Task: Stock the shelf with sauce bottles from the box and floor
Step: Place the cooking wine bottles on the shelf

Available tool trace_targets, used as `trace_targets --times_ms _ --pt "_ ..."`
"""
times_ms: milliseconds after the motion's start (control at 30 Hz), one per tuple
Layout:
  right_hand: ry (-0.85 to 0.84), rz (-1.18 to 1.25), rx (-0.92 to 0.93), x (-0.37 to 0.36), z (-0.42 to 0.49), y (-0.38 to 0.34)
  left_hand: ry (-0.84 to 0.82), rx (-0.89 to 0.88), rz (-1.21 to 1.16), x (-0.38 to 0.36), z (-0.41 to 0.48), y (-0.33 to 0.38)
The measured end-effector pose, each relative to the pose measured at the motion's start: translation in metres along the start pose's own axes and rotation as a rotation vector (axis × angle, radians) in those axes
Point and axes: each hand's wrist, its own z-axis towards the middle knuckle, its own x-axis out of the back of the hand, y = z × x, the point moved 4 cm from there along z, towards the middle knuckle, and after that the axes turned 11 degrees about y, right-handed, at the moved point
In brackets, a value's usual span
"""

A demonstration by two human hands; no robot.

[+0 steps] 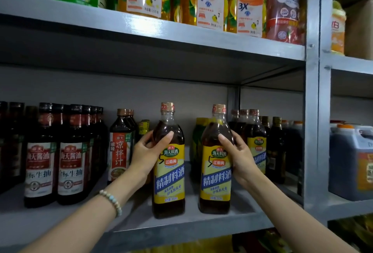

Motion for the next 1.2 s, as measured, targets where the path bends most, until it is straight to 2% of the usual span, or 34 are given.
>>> trace_targets --times_ms 267,367,433,500,567,600,667,733,833,933,1033,1200 --pt "-0.046 -0.06 -0.063 -0.004 0.0 0.003 -0.078 -0.092 0.079 -0.006 -0.002 -0.002" --pt "-0.056 -0.072 -0.075 -0.004 -0.002 0.001 -0.043 -0.112 0.219 -0.006 -0.009 -0.002" --pt "-0.069 -0.106 -0.085 -0.005 -0.003 0.0 0.074 -0.3 0.384 -0.005 -0.017 0.003" --pt "-0.084 -0.157 -0.098 -0.004 -0.004 -0.003 0.152 -0.682 0.411 -0.01 -0.037 0.019" --pt "-0.094 -0.19 -0.076 -0.003 -0.005 -0.008 0.021 -0.926 0.425 -0.028 -0.06 0.029" --pt "-0.092 -0.201 -0.047 -0.001 -0.006 -0.012 -0.1 -0.936 0.458 -0.039 -0.069 0.027" --pt "-0.082 -0.29 0.056 0.004 -0.012 -0.023 -0.29 -0.816 0.529 -0.059 -0.08 0.014" --pt "-0.077 -0.491 0.243 0.017 -0.018 -0.039 -0.356 -0.649 0.562 -0.071 -0.083 -0.006" --pt "-0.057 -0.785 0.601 0.047 -0.023 -0.068 -0.344 -0.439 0.589 -0.083 -0.078 -0.032" --pt "0.031 -0.958 0.827 0.084 -0.017 -0.093 -0.28 -0.245 0.576 -0.092 -0.068 -0.052" --pt "0.122 -1.134 0.974 0.12 0.001 -0.11 -0.228 -0.224 0.611 -0.097 -0.057 -0.058" --pt "0.127 -1.307 1.037 0.151 0.031 -0.105 -0.197 -0.241 0.607 -0.105 -0.051 -0.058"
